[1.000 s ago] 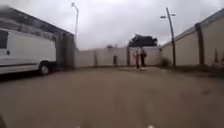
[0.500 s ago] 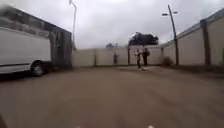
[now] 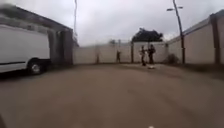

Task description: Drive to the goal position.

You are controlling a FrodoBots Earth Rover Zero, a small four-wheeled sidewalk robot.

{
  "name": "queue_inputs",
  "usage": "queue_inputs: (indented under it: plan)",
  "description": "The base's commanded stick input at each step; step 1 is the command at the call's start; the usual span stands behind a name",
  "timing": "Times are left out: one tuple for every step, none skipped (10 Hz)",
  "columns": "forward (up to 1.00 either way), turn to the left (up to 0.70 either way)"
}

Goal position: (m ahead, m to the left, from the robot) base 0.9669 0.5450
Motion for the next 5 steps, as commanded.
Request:
queue_inputs:
  plan:
    - [0.0,-0.45]
    - [0.0,-0.45]
    - [0.0,-0.45]
    - [0.0,-0.45]
    - [0.0,-0.45]
